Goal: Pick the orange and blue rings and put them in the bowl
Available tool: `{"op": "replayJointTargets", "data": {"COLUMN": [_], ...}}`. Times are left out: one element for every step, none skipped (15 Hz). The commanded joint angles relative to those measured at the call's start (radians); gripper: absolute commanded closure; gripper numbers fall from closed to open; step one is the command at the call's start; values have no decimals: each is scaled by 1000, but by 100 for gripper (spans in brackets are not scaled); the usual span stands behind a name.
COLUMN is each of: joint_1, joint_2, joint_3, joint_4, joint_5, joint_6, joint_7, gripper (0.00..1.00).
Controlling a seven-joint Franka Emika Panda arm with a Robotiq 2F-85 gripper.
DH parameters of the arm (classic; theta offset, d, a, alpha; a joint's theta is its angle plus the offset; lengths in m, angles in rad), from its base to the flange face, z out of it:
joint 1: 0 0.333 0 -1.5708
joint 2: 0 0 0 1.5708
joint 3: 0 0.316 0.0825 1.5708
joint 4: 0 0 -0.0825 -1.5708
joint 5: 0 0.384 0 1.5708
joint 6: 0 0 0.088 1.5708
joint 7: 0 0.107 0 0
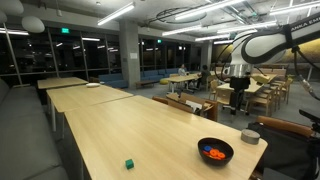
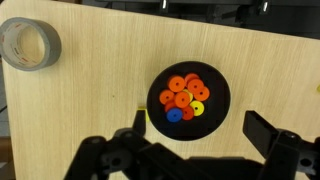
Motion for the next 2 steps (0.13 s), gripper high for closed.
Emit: {"op": "replayJointTargets", "data": {"joint_1": [-5,-5], "joint_2": [2,2], "joint_3": [5,5], "joint_4": [1,0], "joint_5": [3,3], "joint_6": [-2,-2], "joint_7": [-2,-2], "gripper": [0,0]}}
